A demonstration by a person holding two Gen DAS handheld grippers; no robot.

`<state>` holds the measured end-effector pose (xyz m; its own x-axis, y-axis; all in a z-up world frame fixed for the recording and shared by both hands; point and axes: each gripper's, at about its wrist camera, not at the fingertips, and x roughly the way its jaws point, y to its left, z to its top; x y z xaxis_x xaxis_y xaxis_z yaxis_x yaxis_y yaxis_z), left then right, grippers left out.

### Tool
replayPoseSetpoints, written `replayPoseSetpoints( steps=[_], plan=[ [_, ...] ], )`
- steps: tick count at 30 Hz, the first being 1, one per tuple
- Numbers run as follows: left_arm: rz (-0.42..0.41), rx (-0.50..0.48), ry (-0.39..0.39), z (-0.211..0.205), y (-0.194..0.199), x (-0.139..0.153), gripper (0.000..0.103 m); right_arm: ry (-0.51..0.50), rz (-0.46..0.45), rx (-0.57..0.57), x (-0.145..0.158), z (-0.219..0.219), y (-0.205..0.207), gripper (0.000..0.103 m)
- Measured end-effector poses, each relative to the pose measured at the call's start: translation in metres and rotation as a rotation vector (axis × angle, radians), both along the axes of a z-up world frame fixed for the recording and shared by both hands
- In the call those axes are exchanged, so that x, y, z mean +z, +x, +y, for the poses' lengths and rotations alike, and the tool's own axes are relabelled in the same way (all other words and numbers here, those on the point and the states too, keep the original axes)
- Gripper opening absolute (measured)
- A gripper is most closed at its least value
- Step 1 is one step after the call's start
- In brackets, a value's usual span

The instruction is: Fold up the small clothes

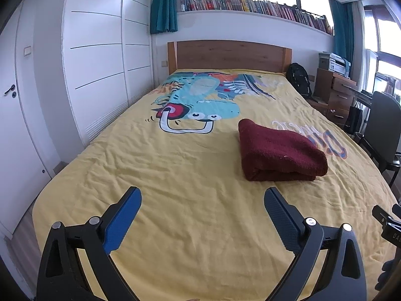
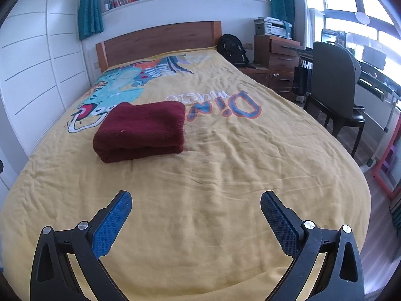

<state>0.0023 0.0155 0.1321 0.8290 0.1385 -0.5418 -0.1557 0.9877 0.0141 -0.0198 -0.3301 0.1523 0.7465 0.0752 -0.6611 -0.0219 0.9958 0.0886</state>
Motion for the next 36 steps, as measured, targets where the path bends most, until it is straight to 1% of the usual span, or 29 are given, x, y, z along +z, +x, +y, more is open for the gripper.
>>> replayPoseSetpoints(
  steps=[4,13,36],
  plan=[
    [0.0,0.005,0.004,-0.001,0.001,-0.001,0.101,0.004,0.001,-0.009,-0.001,-0.004,0.001,0.103],
    [0.006,0.007,0.01,-0.002,0.002,-0.003,0.101,0.008,0.005,-0.029,-0.005,-0.014,0.002,0.103],
    [0.014,0.015,0.016,0.002,0.002,-0.007,0.101,0.011,0.007,-0.055,-0.006,-0.023,0.002,0.103]
  ],
)
